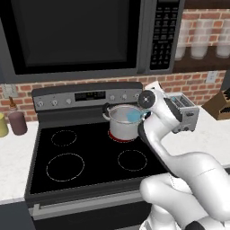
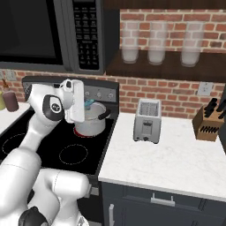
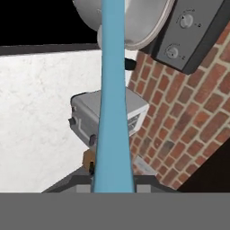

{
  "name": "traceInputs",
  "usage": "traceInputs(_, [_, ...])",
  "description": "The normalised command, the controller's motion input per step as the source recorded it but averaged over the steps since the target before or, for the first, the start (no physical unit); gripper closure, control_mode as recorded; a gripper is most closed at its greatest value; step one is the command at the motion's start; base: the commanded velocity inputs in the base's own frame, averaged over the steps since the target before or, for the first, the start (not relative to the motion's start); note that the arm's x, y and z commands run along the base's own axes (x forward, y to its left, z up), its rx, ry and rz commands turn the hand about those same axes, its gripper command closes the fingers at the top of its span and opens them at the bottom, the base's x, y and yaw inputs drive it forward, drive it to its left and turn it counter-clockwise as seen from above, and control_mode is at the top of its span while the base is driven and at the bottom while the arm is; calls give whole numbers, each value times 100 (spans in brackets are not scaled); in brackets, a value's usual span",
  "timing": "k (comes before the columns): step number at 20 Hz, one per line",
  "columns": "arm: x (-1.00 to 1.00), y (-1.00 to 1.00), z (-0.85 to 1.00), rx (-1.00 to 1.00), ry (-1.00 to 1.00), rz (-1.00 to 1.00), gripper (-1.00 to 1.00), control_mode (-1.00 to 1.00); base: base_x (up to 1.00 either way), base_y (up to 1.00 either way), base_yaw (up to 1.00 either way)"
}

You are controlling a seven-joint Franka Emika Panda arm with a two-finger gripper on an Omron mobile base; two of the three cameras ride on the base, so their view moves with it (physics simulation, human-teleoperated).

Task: Put the avocado and squash in the pot. Retrieve the spatula and lightly stir the vegetables in the pot.

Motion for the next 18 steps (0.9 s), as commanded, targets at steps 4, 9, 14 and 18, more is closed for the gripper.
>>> traceInputs(4, [37,0,18,0,4,0,100,-100,0,0,0])
traceInputs(9, [39,0,-2,-1,0,0,100,-100,0,0,0])
traceInputs(14, [33,0,-12,-4,0,0,100,-100,0,0,0])
traceInputs(18, [34,0,-14,-4,0,0,100,-100,0,0,0])
